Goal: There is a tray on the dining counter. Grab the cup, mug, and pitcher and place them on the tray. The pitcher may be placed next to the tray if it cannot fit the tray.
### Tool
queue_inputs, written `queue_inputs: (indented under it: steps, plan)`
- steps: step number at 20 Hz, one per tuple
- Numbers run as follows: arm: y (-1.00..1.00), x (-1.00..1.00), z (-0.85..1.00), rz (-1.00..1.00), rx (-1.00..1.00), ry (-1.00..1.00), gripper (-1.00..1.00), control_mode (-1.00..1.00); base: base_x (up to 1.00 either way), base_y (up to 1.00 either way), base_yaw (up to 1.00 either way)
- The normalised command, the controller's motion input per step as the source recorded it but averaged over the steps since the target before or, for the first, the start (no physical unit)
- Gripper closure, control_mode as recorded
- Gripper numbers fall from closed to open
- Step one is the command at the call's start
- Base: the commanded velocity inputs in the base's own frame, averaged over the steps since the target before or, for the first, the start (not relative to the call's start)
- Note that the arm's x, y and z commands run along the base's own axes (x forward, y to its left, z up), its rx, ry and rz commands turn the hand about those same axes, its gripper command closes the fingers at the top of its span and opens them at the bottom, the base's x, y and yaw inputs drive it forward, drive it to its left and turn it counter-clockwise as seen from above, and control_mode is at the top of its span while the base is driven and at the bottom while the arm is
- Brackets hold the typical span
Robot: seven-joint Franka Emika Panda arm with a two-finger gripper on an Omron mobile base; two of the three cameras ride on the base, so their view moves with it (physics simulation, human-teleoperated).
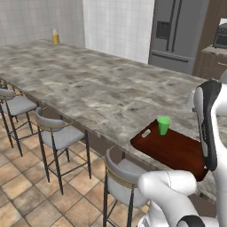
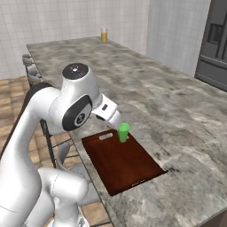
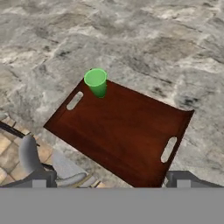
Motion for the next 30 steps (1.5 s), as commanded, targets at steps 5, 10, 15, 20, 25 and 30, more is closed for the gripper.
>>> queue_inputs:
  steps: [5,10,15,20,25,30]
  plan:
    - [0.24,-0.4,0.0,-0.06,0.08,0.0,-1.0,-1.0,0.0,0.0,0.0]
    - [0.17,-0.22,0.36,-0.03,-0.02,-0.04,-1.0,-1.0,0.0,0.0,0.0]
    - [0.14,-0.37,0.52,-0.07,0.0,-0.03,-1.0,-1.0,0.0,0.0,0.0]
    - [0.07,-0.08,0.08,-0.02,0.0,0.0,-1.0,1.0,-0.48,0.42,-0.05]
    - [0.0,0.0,0.0,0.0,0.0,0.0,-1.0,1.0,-0.61,0.91,-0.01]
    - [0.0,0.0,0.0,0.0,0.0,0.0,-1.0,1.0,-0.32,0.76,0.26]
